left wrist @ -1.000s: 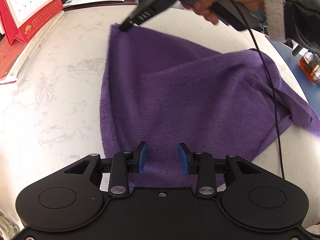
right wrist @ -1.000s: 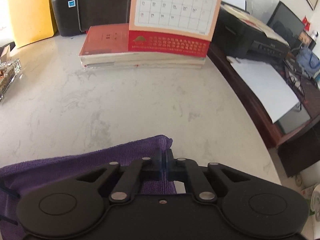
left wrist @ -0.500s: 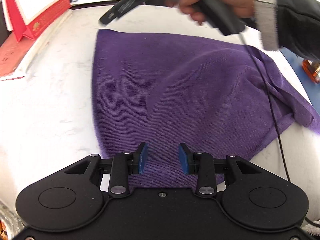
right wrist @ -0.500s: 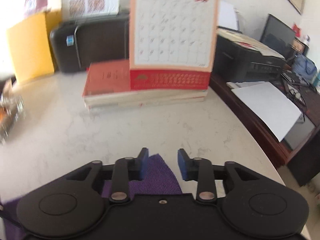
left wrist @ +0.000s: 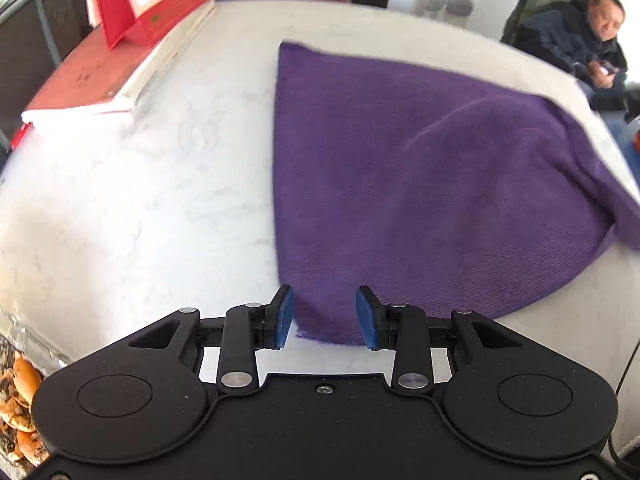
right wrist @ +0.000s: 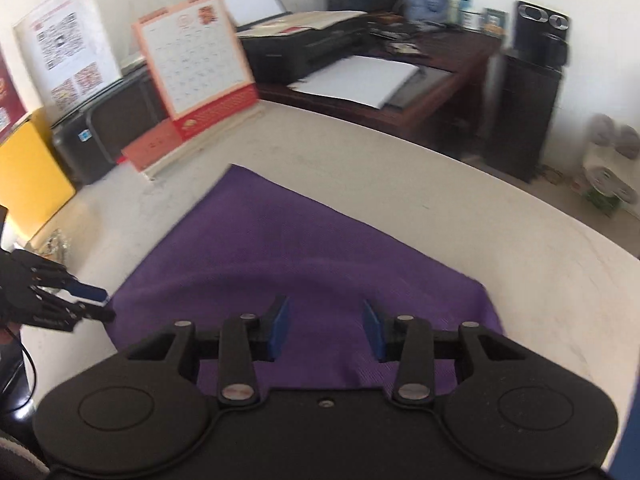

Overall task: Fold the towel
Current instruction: 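Grasp the towel edge with the right gripper and pull it taut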

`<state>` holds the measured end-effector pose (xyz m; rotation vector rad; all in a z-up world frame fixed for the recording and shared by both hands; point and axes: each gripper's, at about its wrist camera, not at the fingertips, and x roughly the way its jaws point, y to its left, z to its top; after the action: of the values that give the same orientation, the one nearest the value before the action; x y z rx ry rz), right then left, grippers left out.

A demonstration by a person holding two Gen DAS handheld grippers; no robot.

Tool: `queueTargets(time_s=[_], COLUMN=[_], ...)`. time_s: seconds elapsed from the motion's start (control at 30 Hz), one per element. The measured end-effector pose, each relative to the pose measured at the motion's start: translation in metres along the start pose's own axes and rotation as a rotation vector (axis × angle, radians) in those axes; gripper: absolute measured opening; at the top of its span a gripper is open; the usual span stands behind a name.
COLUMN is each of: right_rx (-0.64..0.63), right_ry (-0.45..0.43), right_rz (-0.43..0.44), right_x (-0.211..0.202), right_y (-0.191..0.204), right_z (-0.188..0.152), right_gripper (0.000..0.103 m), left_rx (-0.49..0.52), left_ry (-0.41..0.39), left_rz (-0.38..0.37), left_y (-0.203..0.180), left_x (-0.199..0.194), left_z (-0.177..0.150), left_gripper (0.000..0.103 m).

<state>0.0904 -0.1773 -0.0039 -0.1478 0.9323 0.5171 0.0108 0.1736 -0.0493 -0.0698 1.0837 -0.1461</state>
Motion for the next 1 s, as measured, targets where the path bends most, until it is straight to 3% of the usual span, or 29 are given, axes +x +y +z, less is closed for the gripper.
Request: queueTargets(time_s=[0.07,0.17,0.3,0.5,0.67,0.87,1.0], right_rx=[0.018,0.022,-0.019,-0.093,-0.082,-0.137,-0.228], right_ry=[0.009,0.028,0.029,0.016,-0.003,-0.044,-0.113], right_rz=[-0.052,-0.118,-0.198,-0.248,-0.222,-0.235,-0.336], right_x=[-0.013,-0.019,-0.016,0.012,0.013,-0.012,-0.038], right_y=[-0.005,-0.001,0.011,0.016,0.009,0.0,-0.024], right_z=[-0.025,-0.062,-0.095,-0.108,-0.108,-0.105,-0.074], right_gripper=[0.038,0.038,0.037,0.035,0.006,0.003,0.003], left_rx=[0.034,0.175,0.264,0.351,0.369,0.383,0.385], left_ry=[-0.011,-0.005,0.038,0.068,0.084,0.095,0.111], left_rz=[-0.053,-0.168,-0.214,-0.162,-0.116,-0.086,-0.067], left_y=[-0.013,-0.069,-0.107,-0.129,-0.134,-0.139,-0.136], left_x=[-0.002,0.02,0.049,0.063,0.061,0.062,0.061], left_z=[0.01,0.025,0.029,0.016,0.014,0.013,0.013], left_gripper=[0.035,0.035,0.035,0.034,0.035,0.035,0.035])
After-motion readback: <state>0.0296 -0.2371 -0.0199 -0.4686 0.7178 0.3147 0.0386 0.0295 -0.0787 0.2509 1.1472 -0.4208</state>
